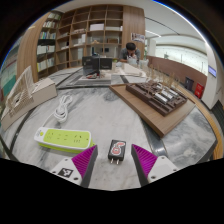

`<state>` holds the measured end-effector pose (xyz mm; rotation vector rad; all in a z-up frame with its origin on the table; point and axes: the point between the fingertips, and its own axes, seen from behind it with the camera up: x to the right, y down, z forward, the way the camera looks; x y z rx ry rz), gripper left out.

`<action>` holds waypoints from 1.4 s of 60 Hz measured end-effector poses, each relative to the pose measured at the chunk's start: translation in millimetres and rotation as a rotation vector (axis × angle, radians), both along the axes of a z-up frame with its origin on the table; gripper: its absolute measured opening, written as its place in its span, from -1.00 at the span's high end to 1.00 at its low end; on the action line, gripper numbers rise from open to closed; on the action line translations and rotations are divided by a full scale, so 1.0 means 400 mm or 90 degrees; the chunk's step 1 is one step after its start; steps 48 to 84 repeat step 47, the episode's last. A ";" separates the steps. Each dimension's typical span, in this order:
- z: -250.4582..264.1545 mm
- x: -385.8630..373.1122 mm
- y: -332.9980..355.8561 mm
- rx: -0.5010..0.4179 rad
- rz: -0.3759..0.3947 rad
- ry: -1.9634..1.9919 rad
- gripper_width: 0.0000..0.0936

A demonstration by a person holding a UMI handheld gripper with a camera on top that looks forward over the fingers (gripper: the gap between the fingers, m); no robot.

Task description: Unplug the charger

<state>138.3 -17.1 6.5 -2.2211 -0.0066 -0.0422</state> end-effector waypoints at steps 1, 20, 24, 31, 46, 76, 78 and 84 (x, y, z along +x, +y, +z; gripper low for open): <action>0.006 -0.001 -0.006 0.001 0.002 0.000 -0.65; 0.177 -0.038 -0.260 0.033 0.058 -0.003 -0.82; 0.205 -0.048 -0.329 0.038 0.066 0.009 -0.82; 0.238 -0.061 -0.419 0.052 0.079 0.030 -0.82; 0.271 0.019 -0.484 0.087 0.074 0.010 -0.81; 0.262 0.028 -0.480 0.088 0.069 0.012 -0.81; 0.262 0.028 -0.480 0.088 0.069 0.012 -0.81; 0.262 0.028 -0.480 0.088 0.069 0.012 -0.81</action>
